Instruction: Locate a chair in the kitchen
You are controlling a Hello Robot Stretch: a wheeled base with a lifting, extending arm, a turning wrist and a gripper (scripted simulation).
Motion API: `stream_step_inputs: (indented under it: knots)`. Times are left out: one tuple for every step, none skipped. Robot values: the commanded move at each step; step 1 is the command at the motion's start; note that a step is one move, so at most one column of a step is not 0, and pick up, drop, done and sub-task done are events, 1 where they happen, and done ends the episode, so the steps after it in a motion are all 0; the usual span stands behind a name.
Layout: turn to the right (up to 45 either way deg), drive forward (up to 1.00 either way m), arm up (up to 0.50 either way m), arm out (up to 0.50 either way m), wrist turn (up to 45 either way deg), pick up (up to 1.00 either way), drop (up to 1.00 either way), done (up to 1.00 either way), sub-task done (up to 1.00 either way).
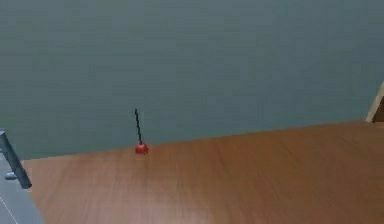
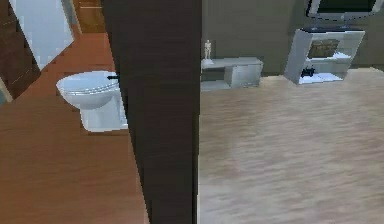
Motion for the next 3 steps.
stream_step_inputs:
  knots:
    - [0.0, 0.2, 0.0, 0.0, 0.0, 0.0, 0.0, 0.0, 0.0]
    - [33.0, 0.0, 0.0, 0.0, 0.0, 0.0, 0.0, 0.0, 0.0]
    - [0.0, 0.2, 0.0, 0.0, 0.0, 0.0, 0.0, 0.0, 0.0]
